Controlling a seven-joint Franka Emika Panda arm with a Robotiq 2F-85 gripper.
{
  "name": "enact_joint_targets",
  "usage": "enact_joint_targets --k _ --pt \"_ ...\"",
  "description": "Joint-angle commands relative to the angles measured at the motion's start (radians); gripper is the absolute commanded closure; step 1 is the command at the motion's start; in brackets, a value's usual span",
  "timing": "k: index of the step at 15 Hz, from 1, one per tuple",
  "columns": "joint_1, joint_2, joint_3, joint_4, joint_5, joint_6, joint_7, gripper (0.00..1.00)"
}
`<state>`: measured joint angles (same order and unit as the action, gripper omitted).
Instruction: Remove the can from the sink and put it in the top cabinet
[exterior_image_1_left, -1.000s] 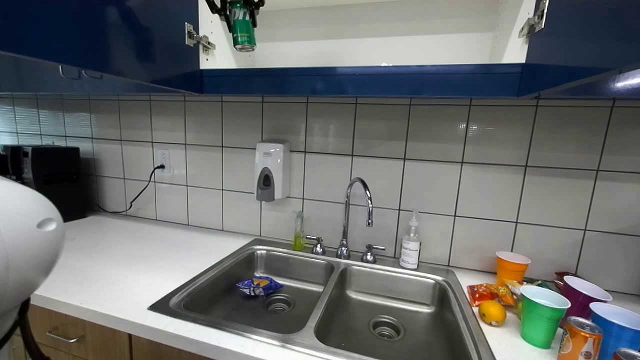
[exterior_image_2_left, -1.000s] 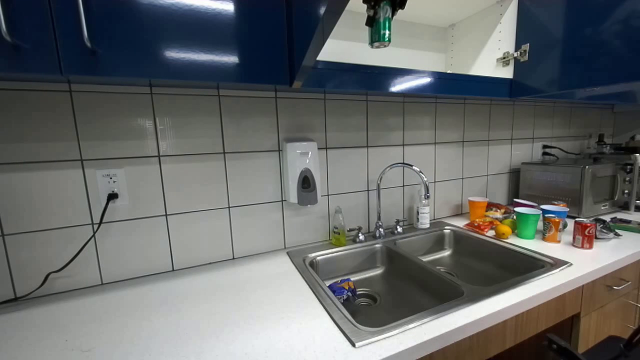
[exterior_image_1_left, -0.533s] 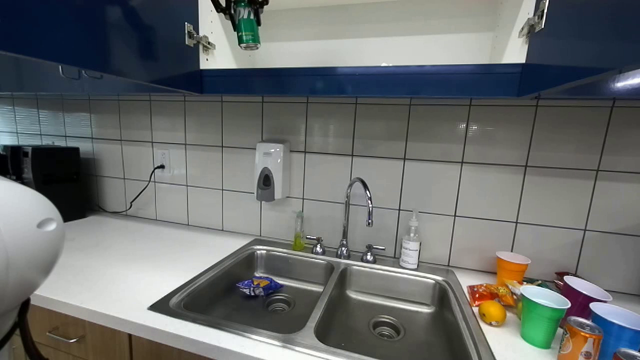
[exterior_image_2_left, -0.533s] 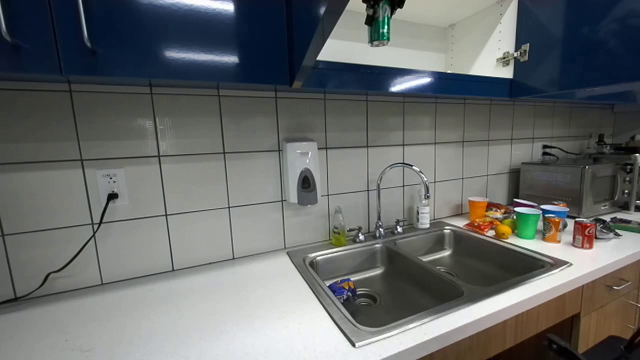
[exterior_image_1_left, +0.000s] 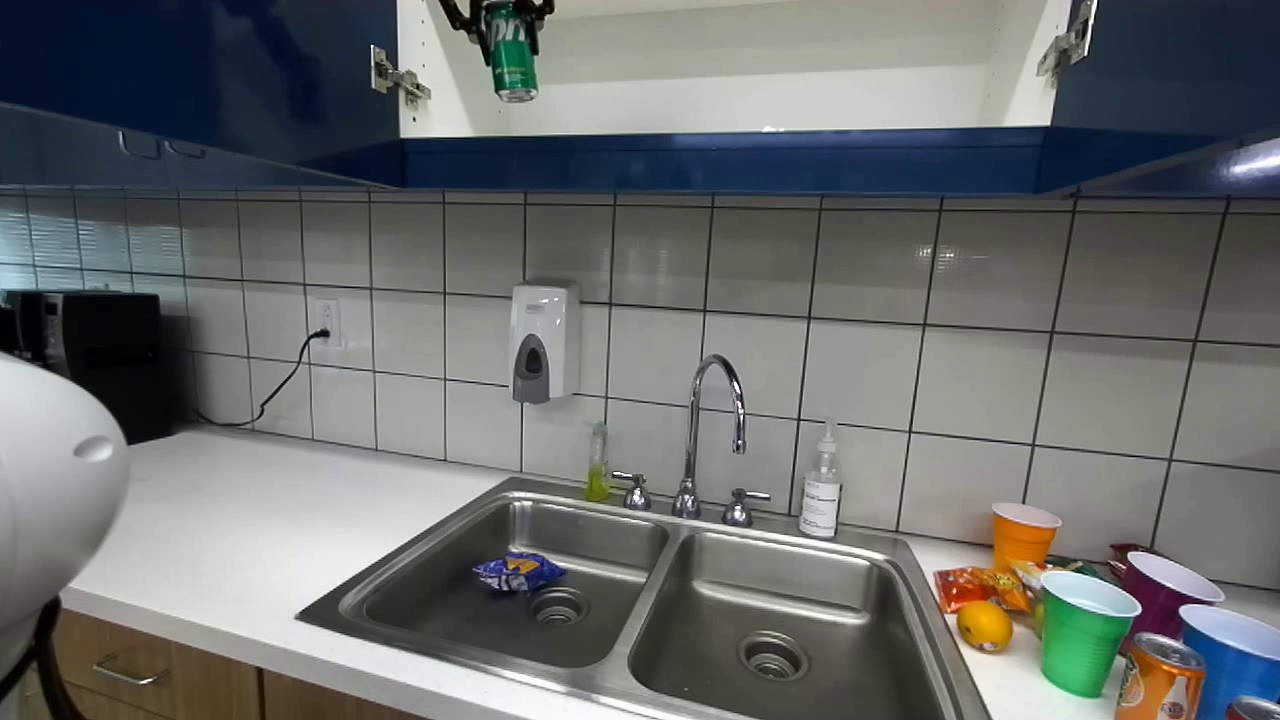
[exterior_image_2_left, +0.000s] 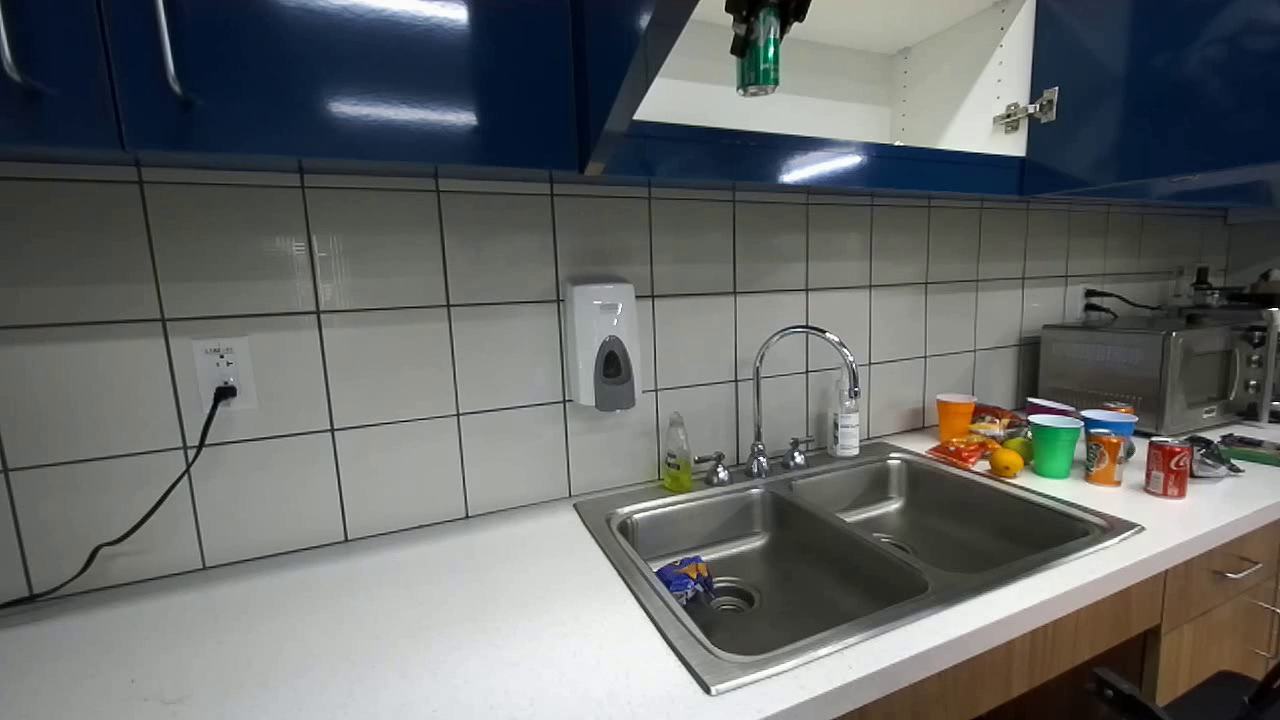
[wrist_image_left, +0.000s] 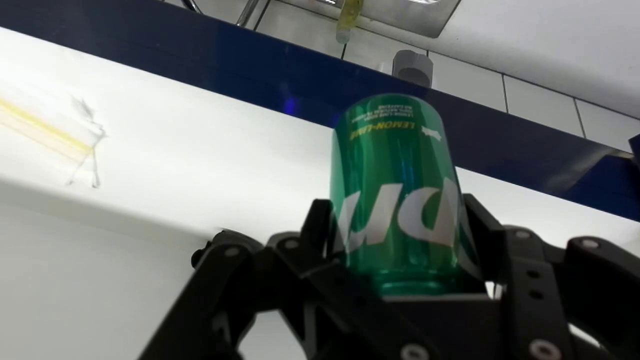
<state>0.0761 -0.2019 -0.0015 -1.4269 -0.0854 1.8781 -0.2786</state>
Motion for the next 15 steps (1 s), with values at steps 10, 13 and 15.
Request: enact_joint_targets --k 10,13,15 --pt "-0.003 0.122 -0.047 0.154 0.032 -0.021 -0.069 0.60" --pt "-0.004 0.143 -0.057 0.183 0.043 -0.020 -0.079 0.60" --pt "-0.006 0.161 -0.064 0.205 0.049 -0.023 -0.081 0.60"
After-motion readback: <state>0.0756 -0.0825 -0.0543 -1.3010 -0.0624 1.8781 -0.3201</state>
